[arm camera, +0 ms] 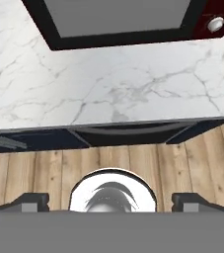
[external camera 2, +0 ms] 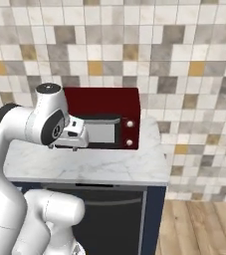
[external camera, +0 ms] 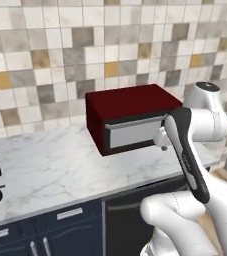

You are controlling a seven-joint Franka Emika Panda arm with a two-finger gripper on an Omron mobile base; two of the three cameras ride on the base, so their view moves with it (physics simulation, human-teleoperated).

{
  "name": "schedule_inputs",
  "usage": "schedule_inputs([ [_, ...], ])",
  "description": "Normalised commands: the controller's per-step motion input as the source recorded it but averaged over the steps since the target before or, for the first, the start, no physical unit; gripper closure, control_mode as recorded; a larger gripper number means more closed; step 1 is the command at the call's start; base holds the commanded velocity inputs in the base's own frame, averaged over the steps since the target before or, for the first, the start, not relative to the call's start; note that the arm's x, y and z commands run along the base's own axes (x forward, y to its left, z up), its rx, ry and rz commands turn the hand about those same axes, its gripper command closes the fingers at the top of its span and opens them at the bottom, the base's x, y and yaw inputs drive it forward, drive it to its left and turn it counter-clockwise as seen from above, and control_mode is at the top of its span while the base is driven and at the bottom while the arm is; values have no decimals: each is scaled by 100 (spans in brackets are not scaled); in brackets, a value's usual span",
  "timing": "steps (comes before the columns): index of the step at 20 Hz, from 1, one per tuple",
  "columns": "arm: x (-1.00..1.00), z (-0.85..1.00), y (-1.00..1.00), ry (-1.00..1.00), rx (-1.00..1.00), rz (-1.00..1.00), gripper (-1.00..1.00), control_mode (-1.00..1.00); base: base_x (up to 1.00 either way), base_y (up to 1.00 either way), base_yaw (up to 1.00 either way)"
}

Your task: Navigate to the toaster oven.

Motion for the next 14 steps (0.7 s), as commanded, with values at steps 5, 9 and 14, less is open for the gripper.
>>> schedule_inputs([
  [5, 0, 0, 0, 0, 0, 0, -100, 100, 51, -29, 22],
  [9, 0, 0, 0, 0, 0, 0, -100, 100, 40, -27, 23],
  [14, 0, 0, 0, 0, 0, 0, -100, 100, 34, -51, 23],
])
